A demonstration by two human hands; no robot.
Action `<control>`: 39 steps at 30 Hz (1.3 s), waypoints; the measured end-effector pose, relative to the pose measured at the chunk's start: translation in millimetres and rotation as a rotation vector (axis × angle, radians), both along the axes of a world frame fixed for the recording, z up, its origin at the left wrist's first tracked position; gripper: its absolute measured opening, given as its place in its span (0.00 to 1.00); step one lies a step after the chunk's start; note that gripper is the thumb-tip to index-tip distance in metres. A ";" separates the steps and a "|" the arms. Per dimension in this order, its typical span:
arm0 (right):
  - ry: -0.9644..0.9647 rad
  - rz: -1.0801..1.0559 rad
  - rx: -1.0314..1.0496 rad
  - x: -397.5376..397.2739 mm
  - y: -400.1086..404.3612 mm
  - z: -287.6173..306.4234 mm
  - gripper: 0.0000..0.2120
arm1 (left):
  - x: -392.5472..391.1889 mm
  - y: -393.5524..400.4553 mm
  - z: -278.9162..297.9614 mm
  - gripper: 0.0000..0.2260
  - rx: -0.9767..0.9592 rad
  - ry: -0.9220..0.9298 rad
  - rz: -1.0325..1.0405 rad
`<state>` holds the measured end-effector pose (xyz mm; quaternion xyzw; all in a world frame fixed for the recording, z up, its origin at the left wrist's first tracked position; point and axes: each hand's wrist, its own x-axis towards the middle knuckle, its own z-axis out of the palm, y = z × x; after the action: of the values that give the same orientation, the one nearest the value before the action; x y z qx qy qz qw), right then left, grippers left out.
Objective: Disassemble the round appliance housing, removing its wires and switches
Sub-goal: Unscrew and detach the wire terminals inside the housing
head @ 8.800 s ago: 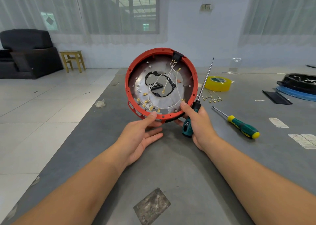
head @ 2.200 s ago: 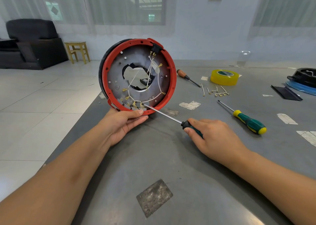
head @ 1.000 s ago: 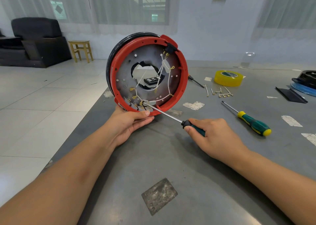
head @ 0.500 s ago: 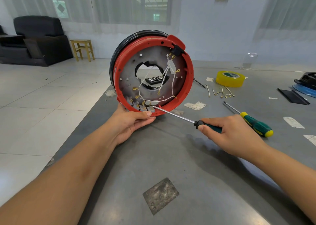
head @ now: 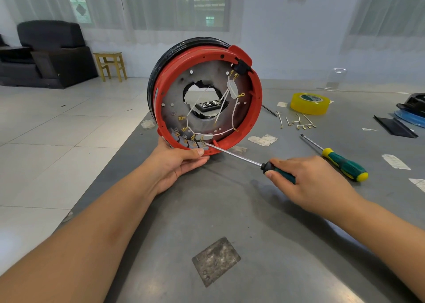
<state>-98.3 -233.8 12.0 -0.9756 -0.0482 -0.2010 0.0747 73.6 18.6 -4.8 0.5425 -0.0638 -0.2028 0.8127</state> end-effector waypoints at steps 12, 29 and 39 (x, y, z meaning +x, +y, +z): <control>-0.056 -0.008 0.027 0.2 15.5 -9.7 0.25 | -0.2 -2.0 -2.4 0.33 -0.056 -0.015 0.061; -0.017 -0.007 0.190 8.9 7.2 -5.6 0.21 | -0.4 4.2 -0.2 0.25 -0.088 0.029 0.001; 0.080 0.024 0.219 6.8 -16.7 8.2 0.12 | 0.9 7.0 -2.6 0.30 0.015 -0.027 -0.085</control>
<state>-91.6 -250.4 20.2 -0.9682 -0.0347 -0.1650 0.1851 74.4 25.6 -7.5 0.5480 -0.0965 -0.2305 0.7983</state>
